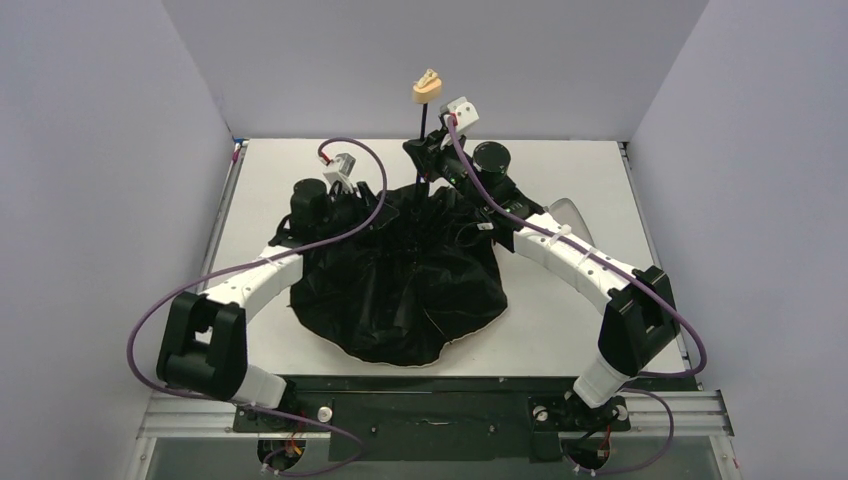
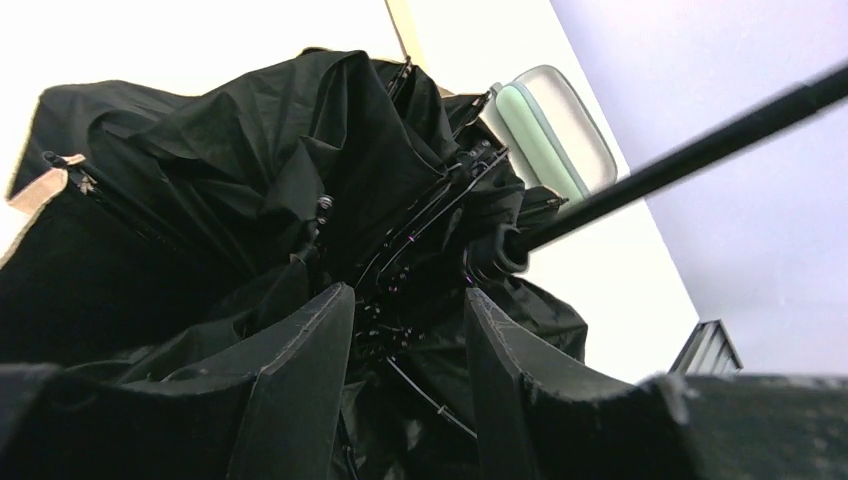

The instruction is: Open the umbrella

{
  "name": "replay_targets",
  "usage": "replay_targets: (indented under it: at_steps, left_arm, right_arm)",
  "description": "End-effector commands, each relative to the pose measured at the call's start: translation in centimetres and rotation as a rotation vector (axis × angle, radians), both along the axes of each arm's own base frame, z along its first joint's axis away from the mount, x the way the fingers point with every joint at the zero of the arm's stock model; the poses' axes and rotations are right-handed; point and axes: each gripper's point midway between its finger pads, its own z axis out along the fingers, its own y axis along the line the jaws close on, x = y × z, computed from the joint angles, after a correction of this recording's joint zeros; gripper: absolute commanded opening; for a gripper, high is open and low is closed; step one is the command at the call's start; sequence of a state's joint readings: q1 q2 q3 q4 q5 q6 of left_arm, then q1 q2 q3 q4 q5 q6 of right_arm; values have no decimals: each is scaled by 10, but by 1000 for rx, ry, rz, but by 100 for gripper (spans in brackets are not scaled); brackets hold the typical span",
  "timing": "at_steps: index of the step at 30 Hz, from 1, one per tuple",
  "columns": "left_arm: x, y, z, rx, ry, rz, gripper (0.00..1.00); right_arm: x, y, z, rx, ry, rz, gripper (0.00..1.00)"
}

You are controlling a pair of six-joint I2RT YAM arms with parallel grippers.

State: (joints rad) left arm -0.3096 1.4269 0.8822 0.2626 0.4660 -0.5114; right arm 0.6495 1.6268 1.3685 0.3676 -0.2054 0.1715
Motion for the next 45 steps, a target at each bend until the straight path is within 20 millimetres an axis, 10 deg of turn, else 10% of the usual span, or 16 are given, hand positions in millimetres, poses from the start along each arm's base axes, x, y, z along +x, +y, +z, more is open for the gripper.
replay_targets:
  at_steps: [1,9,15,27,32,39,45]
  left_arm:
    - [29,-13,34,-177,-16,63,42]
    - [58,13,-33,-111,161,259,41]
    - [70,81,-92,-14,354,517,31]
    - [82,161,-104,90,368,652,26]
    - [99,142,-62,22,222,467,43]
    - [81,99,57,-35,-259,148,85]
    - [48,83,76,97,-451,33,90]
  right_arm:
    - [-18,-7,76,132,-156,10,0]
    - [-25,-6,89,164,-158,34,0]
    - [-38,-15,120,216,-186,54,0]
    - [-35,-41,136,236,-190,42,0]
    - [-32,-19,113,208,-135,127,0]
    - [-23,8,103,234,-93,188,0]
    - [-22,23,102,215,-85,228,0]
